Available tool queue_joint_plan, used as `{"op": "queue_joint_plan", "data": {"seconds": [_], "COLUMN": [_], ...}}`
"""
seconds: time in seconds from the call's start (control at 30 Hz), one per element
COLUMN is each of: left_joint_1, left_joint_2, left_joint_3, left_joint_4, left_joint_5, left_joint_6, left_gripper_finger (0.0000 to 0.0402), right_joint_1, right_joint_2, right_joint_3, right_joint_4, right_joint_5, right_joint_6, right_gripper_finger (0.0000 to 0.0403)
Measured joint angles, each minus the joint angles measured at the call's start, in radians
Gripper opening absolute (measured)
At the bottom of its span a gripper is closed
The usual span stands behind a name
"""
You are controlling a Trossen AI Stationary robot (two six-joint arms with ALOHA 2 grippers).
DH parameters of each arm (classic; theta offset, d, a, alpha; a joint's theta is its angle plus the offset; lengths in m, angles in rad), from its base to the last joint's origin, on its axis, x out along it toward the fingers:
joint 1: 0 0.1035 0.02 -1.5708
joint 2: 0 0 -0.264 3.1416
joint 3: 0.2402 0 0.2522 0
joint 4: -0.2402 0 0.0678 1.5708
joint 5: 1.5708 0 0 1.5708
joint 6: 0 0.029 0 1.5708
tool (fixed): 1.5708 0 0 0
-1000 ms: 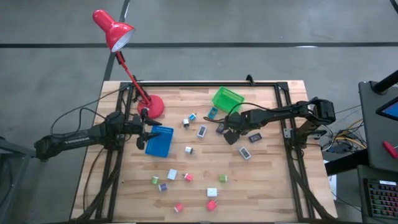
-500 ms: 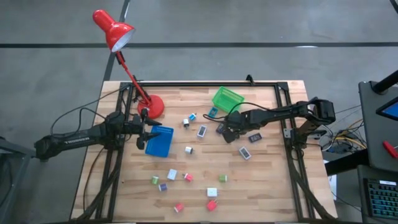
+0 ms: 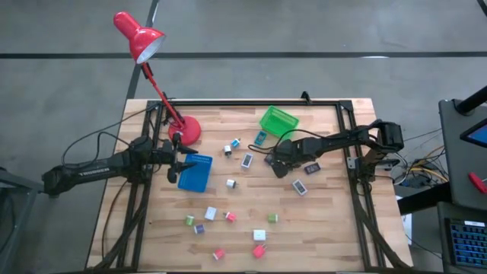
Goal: Pick & Place Office items
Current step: Put the black digital clock into the green basket
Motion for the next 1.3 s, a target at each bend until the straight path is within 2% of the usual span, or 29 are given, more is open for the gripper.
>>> {"op": "queue_joint_plan", "data": {"seconds": [0.4,0.8,1.3], "left_joint_1": [0.0,0.0,0.0], "left_joint_2": [0.0,0.0,0.0], "left_joint_3": [0.0,0.0,0.0], "left_joint_4": [-0.009,-0.009,-0.008], "left_joint_5": [0.001,0.003,0.003], "left_joint_6": [0.0,0.0,0.0], "left_gripper_finger": [0.0234,0.0234,0.0234], "right_joint_1": [0.008,0.015,0.015], "right_joint_2": [0.016,0.016,0.014], "right_joint_3": [0.001,0.001,-0.02], "right_joint_4": [0.033,0.049,0.097], "right_joint_5": [-0.005,-0.013,-0.09], "right_joint_6": [-0.007,-0.033,-0.11], "right_gripper_finger": [0.0311,0.0234,0.014]}}
